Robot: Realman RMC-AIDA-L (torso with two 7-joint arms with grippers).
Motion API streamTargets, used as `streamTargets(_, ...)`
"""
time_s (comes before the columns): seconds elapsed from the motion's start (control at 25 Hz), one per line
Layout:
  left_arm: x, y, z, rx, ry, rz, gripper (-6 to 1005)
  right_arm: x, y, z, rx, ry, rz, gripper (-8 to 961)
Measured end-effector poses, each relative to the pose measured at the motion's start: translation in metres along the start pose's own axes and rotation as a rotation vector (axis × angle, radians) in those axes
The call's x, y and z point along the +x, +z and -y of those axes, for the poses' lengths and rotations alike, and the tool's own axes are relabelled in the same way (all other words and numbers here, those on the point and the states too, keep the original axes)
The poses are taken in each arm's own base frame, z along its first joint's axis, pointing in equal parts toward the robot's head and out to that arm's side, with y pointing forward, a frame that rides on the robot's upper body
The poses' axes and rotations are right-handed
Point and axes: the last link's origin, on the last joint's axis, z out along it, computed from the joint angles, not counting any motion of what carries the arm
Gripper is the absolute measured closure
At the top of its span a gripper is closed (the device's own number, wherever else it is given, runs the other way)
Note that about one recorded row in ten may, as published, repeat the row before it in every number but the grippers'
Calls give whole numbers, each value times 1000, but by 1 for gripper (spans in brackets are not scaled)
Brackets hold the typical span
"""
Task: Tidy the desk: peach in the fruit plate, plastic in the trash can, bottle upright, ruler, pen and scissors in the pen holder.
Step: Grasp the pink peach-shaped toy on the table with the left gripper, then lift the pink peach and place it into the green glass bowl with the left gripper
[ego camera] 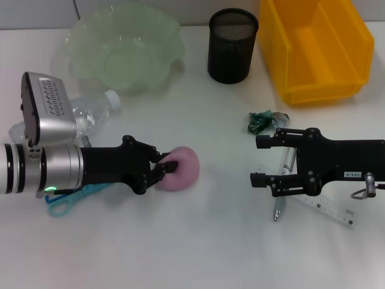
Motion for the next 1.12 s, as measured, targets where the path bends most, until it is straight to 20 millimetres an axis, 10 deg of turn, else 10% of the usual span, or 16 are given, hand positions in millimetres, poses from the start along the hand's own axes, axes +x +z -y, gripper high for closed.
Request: streamTargets(1.12,71,-39,74,393,-195,-455,898,3,3,-3,-1,-20,2,139)
